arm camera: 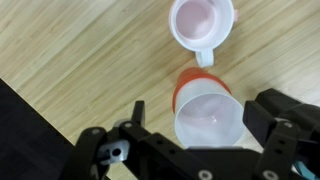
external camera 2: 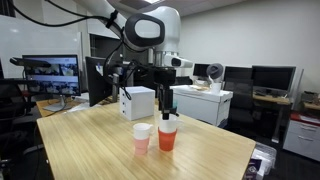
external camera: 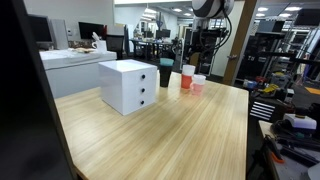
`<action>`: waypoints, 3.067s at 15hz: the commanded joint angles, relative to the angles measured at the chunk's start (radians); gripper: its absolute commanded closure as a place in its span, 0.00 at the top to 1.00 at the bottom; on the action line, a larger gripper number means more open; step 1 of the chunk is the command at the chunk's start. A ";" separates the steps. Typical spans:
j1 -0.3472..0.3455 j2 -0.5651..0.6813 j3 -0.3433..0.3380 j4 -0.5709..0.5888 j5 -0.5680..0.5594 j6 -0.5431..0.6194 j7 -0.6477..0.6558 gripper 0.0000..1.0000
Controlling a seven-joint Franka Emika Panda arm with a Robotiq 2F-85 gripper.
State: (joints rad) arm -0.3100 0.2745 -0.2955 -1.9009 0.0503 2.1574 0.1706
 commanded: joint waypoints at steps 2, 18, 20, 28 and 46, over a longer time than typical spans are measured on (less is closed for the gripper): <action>-0.007 0.076 0.003 0.071 0.006 0.015 -0.006 1.00; -0.006 0.156 0.031 0.175 0.031 -0.007 0.005 1.00; -0.006 0.142 0.028 0.165 0.029 -0.010 0.008 1.00; 0.007 0.095 0.010 0.115 -0.002 -0.029 0.017 1.00; 0.016 0.037 0.002 0.009 -0.033 -0.006 0.012 1.00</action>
State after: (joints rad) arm -0.3001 0.3417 -0.2842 -1.8514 0.0455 2.1378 0.1717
